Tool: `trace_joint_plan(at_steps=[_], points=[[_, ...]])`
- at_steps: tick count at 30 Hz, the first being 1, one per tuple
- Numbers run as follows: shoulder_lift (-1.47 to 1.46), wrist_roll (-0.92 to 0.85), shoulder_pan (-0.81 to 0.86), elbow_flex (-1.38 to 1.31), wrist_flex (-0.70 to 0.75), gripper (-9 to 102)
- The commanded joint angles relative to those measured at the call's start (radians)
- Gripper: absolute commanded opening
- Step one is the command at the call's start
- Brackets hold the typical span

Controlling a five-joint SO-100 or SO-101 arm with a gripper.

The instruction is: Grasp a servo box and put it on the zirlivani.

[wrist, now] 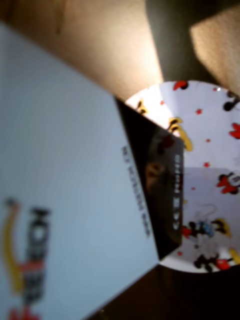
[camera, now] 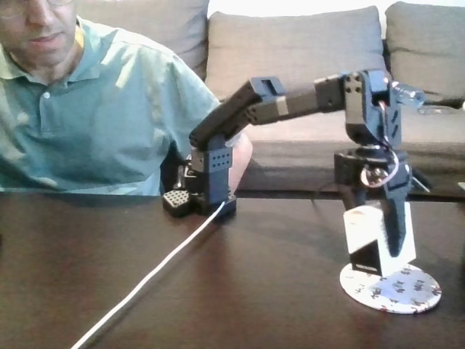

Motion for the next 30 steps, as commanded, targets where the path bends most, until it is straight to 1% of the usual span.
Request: trace_joint_plan(at_steps=[1, 17, 30], points=[[-0.002, 0.008, -0.018, -0.048, 0.040, 16], [-0.014, 0.025, -0.031, -0.035, 0.025, 16], [-0.084, 0.023, -0.029, -0.048, -0.002, 16]])
